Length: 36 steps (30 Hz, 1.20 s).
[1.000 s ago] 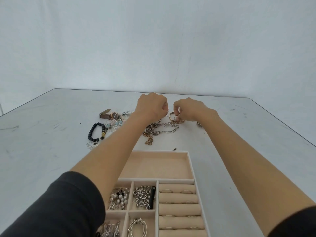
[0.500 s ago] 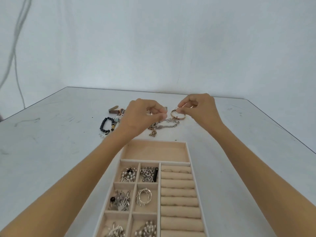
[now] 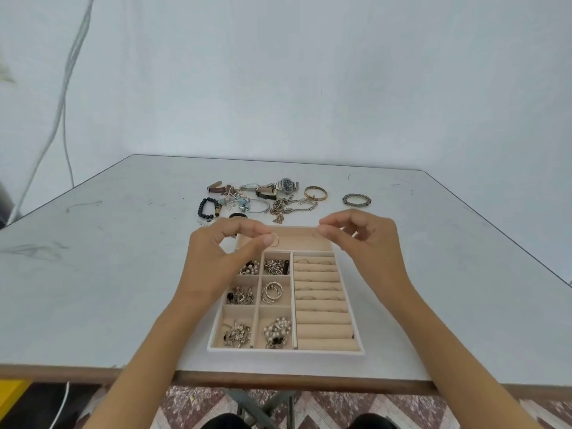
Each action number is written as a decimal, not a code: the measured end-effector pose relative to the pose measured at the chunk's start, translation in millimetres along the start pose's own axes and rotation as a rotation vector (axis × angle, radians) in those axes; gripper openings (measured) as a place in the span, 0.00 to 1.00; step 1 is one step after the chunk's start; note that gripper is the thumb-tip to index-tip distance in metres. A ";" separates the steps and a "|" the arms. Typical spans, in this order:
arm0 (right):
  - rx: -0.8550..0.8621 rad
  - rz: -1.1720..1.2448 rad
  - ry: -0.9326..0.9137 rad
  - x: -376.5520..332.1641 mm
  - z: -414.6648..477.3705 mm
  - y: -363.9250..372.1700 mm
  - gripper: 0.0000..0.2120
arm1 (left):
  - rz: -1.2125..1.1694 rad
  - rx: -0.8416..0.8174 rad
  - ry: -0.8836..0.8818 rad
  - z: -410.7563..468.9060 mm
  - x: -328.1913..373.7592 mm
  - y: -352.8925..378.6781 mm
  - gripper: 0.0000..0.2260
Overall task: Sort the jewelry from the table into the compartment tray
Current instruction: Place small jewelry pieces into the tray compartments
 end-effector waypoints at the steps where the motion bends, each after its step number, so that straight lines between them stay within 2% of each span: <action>1: 0.013 0.001 -0.014 -4.3 -8.4 -1.2 0.02 | -0.030 -0.005 -0.009 -6.6 -0.1 -0.3 0.03; 5: 0.027 -0.032 -0.056 -16.8 -36.8 -10.7 0.04 | -0.050 -0.047 -0.002 -24.8 -4.3 -4.1 0.03; 11: -0.040 -0.040 -0.054 -26.0 -69.1 -24.8 0.01 | -0.026 -0.071 0.063 -34.9 -4.1 -9.1 0.03; 16: -0.107 -0.027 -0.065 -30.5 -77.3 -27.4 0.04 | 0.060 -0.096 0.116 -37.8 -0.1 -5.8 0.04; 19: -0.171 -0.055 -0.092 -31.6 -78.2 -24.7 0.02 | 0.056 -0.096 0.109 -38.4 -0.1 -6.4 0.05; 25: -0.205 -0.107 -0.119 -29.1 -79.4 -23.1 0.08 | 0.058 -0.098 0.097 -38.2 -1.6 -7.0 0.05; 31: -0.241 -0.189 -0.153 -25.5 -79.5 -22.3 0.04 | 0.063 -0.095 0.082 -37.3 -3.1 -6.7 0.05; 36: -0.245 -0.148 -0.122 -25.8 -78.8 -23.2 0.04 | 0.065 -0.094 0.079 -37.4 -4.5 -7.0 0.04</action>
Point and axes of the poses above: each hand's wrist, its own z-axis towards the middle knuckle, its own y-axis out of the palm, x = y × z, the point moved 2 cm from there along z, towards the middle knuckle, and after that the axes turned 14 degrees about -y, right-handed, at the moved point
